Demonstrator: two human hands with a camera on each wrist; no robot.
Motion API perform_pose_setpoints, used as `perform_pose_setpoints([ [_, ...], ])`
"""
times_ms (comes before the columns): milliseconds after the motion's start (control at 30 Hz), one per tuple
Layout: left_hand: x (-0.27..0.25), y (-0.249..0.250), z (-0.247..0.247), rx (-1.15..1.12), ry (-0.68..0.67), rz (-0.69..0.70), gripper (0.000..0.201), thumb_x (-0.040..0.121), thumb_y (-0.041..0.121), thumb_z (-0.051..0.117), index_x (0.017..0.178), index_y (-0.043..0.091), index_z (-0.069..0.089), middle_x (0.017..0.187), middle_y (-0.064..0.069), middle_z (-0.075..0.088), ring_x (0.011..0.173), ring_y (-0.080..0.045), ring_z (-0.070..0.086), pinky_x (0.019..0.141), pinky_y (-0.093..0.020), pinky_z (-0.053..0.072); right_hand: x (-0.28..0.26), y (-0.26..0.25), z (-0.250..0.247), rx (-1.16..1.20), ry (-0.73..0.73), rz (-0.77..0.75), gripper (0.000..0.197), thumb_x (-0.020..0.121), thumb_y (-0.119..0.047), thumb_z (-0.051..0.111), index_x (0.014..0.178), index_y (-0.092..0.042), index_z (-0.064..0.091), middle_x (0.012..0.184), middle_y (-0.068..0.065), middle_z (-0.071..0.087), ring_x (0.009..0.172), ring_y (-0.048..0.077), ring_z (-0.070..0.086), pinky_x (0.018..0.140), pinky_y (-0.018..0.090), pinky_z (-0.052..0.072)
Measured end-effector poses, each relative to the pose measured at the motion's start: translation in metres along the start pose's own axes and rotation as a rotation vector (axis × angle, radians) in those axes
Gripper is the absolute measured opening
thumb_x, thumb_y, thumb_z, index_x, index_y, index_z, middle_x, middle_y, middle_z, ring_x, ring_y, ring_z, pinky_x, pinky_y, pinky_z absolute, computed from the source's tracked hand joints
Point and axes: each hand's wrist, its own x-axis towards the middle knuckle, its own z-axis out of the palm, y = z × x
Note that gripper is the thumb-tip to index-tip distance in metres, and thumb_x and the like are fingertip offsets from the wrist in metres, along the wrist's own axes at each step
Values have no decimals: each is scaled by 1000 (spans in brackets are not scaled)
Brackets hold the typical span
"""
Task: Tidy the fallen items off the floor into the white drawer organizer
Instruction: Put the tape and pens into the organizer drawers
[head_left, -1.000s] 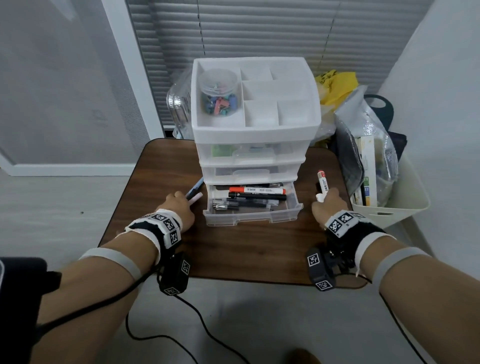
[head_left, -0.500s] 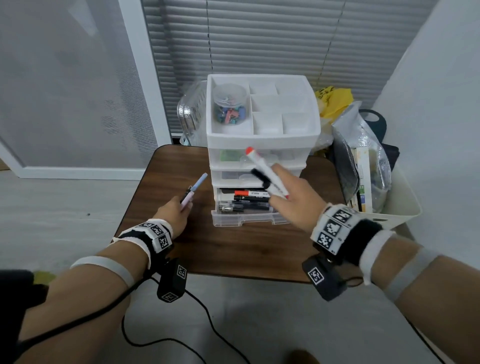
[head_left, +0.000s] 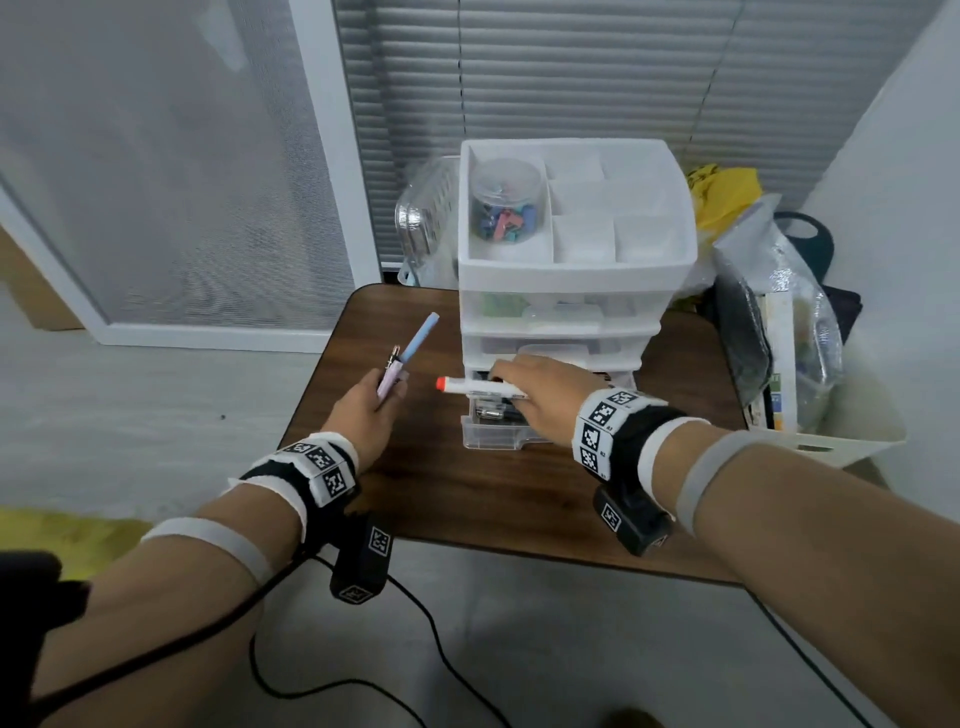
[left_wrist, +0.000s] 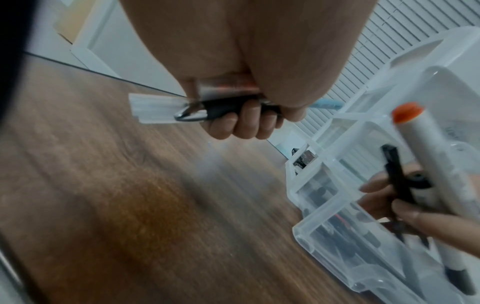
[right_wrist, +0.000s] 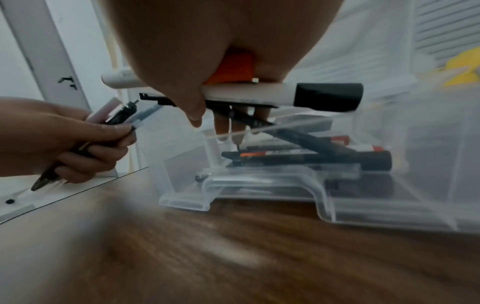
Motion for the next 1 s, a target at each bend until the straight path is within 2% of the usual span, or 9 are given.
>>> perform_pose_setpoints([
  [100, -3, 3, -1, -64, 8, 59, 9, 100, 34, 50, 104, 30, 56, 75, 12, 57, 64, -7, 52, 59, -26, 38, -6, 4, 7, -80, 6, 80, 41, 96, -16, 48, 133, -30, 40, 107, -1, 55, 86, 21, 56, 68, 37, 51],
  [167, -3, 7, -1, -136, -16, 88, 10, 99, 34, 50, 104, 30, 58, 75, 12, 57, 64, -10, 52, 63, -28, 41, -10, 12, 12, -132, -32, 163, 45, 94, -13, 49, 134, -31, 38, 107, -1, 57, 83, 22, 57, 64, 36, 50],
  [400, -6, 28, 5, -211, -41, 131, 14, 99, 34, 50, 111, 30, 56, 72, 15, 55, 61, -6, 51, 59, -27, 40, -18, 27, 13, -143, -10, 325, 25, 97, -31, 49, 120, -22, 56, 108, 0, 60, 93, 24, 59, 72, 34, 44],
  [467, -10, 27, 5, -181, -36, 131, 12, 100, 34, 49, 109, 32, 55, 72, 13, 56, 61, -8, 52, 58, -25, 40, -24, 29, 11, -100, -8, 331, 30, 96, -25, 51, 126, -27, 55, 112, 0, 59, 96, 23, 58, 70, 34, 46],
  [567, -21, 19, 6, -48, -43, 126, 14, 100, 37, 46, 113, 35, 53, 86, 7, 66, 73, -10, 61, 66, -27, 47, -34, 31, 10, -46, 114, 350, 29, 94, -17, 51, 121, -26, 58, 114, -1, 57, 103, 21, 55, 79, 39, 53],
  [700, -29, 20, 17, 233, -203, 214, 20, 99, 47, 41, 113, 35, 47, 82, -2, 68, 68, -23, 64, 70, -41, 56, -43, 27, 7, 341, 288, 312, 21, 96, -28, 47, 116, -29, 54, 105, -9, 56, 80, 14, 62, 74, 38, 56],
  [800, -28, 40, 27, 409, -210, 339, 17, 99, 45, 40, 102, 29, 43, 76, 3, 61, 66, -23, 60, 66, -40, 53, -43, 17, 3, 647, 279, 302, 35, 91, -20, 52, 122, -37, 46, 94, -10, 58, 73, 15, 68, 59, 35, 57],
  [900, -24, 61, 39, 555, -183, 431, 13, 98, 34, 47, 98, 24, 39, 90, 1, 59, 78, -28, 59, 64, -38, 50, -41, 5, 0, 711, 226, 326, 29, 92, -11, 46, 114, -27, 54, 75, 3, 59, 52, 12, 53, 47, 23, 42],
  [1000, -18, 75, 49, 625, -181, 459, 19, 93, 17, 54, 109, 14, 44, 106, -7, 52, 92, -30, 55, 67, -44, 51, -41, 6, -1, 611, 195, 374, 20, 95, -11, 40, 112, -17, 48, 67, 3, 49, 52, 17, 44, 51, 29, 40],
])
